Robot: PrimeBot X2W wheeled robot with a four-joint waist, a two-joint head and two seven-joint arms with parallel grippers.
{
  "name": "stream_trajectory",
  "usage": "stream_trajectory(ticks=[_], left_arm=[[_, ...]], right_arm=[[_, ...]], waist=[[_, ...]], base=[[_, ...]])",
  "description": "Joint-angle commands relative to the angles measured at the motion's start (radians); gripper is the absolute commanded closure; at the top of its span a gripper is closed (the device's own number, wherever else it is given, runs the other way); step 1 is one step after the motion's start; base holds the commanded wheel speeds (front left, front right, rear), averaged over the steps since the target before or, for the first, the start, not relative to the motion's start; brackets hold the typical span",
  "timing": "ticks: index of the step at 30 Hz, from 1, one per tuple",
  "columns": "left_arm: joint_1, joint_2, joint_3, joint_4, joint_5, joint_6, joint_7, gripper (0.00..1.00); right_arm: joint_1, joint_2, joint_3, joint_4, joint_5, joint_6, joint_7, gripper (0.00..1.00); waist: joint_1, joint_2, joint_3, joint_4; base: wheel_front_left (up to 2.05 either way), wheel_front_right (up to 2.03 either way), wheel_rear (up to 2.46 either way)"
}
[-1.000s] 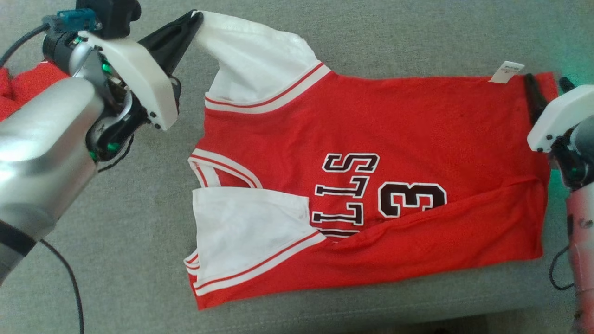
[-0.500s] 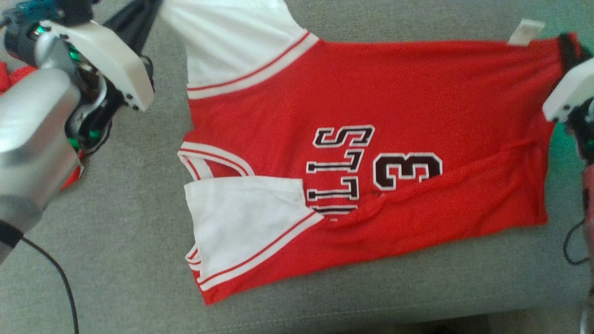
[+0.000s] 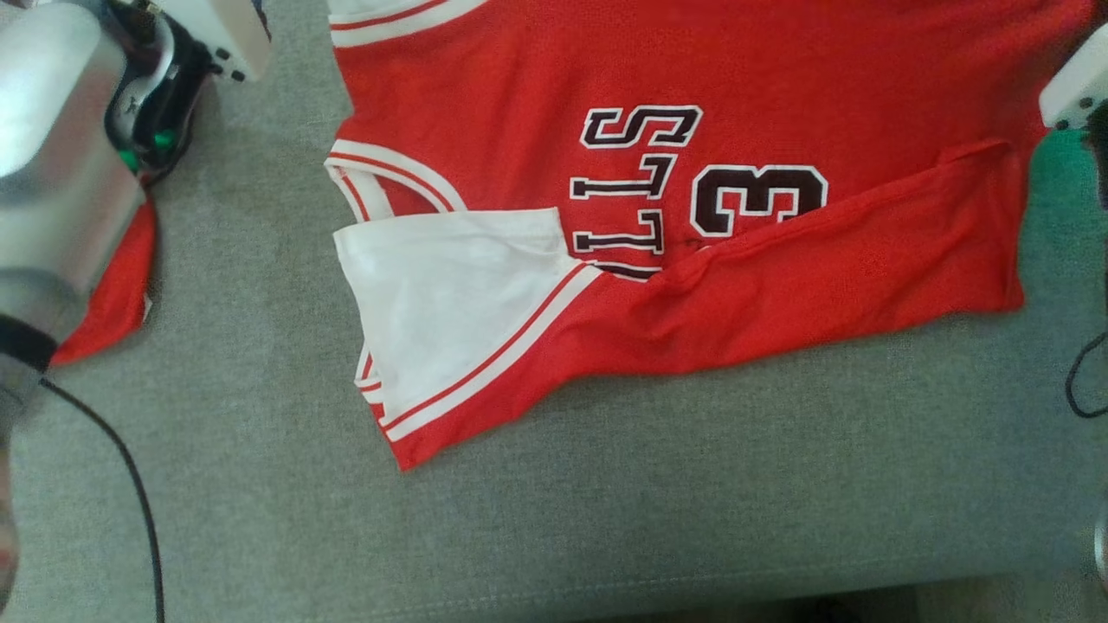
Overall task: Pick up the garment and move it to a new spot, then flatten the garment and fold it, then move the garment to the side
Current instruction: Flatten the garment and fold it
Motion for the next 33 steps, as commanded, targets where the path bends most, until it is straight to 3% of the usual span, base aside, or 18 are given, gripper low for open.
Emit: stream_trajectory(ticks=[1,9,21,25,33], left_arm=[[-0.06,0.033,0.045,0.007,0.009,-0.011,-0.01,1.0],[0.003,0.025,0.028,0.011,0.076,-0.056,-0.013,1.0],[0.228,0.139,0.02,-0.186,0.117,-0.048,-0.008,1.0],[0.347,0.21,-0.021,-0.349,0.103,-0.014,0.043,1.0],[0.488,0.317,-0.076,-0.595,0.081,0.06,0.134,1.0]], right_arm=[[-0.019,-0.006,0.015,-0.013,-0.004,-0.001,-0.019,1.0],[0.004,-0.036,0.079,0.036,0.034,-0.001,-0.085,1.0],[0.199,-0.144,0.265,-0.074,0.222,-0.001,-0.01,1.0],[0.315,-0.223,0.339,-0.162,0.336,-0.001,0.081,1.0],[0.452,-0.329,0.405,-0.257,0.442,-0.001,0.206,1.0]], waist=[[-0.0001,0.0,-0.002,0.001],[-0.0001,0.0,-0.046,0.006],[-0.0001,0.0,-0.175,0.029],[-0.0001,0.0,-0.239,0.042],[-0.0001,0.0,-0.3,0.058]], base=[[0.0,0.0,0.0],[0.0,0.0,0.0],[0.0,0.0,0.0],[0.0,0.0,0.0],[0.0,0.0,0.0]])
